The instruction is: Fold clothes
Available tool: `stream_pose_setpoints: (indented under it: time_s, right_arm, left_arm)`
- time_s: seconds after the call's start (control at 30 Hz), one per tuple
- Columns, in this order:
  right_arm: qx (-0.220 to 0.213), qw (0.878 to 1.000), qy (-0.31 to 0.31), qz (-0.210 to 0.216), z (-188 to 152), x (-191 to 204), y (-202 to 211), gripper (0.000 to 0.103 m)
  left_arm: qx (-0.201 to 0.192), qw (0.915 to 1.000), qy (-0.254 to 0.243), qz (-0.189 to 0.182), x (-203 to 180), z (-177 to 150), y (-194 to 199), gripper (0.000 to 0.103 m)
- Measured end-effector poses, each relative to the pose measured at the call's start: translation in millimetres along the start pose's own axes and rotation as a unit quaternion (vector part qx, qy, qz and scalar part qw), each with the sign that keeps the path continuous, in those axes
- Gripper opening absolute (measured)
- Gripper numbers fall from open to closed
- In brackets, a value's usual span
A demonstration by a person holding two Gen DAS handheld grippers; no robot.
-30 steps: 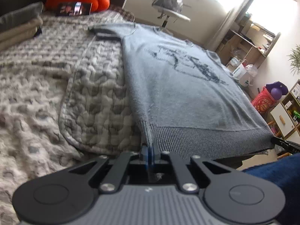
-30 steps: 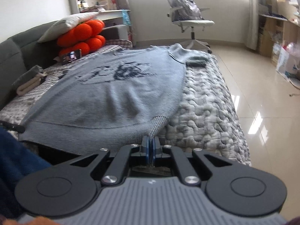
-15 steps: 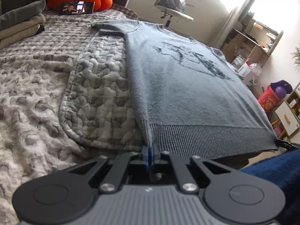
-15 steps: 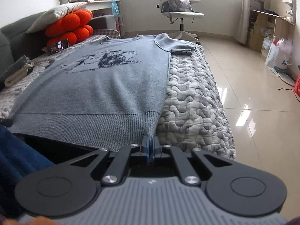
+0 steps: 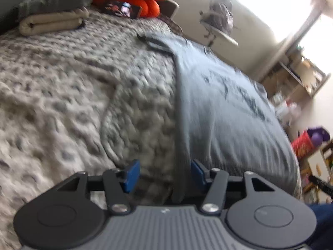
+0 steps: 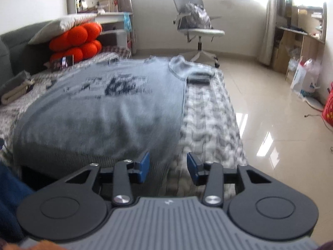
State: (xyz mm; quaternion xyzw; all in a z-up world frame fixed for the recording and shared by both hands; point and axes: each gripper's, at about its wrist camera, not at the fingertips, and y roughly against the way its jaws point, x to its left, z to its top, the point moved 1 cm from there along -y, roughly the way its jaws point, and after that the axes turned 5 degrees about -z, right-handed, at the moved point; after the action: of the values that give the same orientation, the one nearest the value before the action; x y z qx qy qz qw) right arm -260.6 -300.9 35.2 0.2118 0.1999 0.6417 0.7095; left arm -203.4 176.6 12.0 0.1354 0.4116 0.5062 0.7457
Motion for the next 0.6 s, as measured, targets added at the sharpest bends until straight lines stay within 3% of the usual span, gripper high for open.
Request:
stream_pose_setpoints:
  time_s: [0.3,0.6]
  right_arm:
    - [-0.034,0.996,0.040,0.071,49,48,-52,0.049]
    - [0.011,0.991,0.072,0.110,65,98,-117,0.049]
  left_arm:
    - [-0.054,0.9973,-0.048,0.010,-44,47,-27,0.062]
    - [-0.076,0.9889,-0.121,0.042,-84,72,-91,0.063]
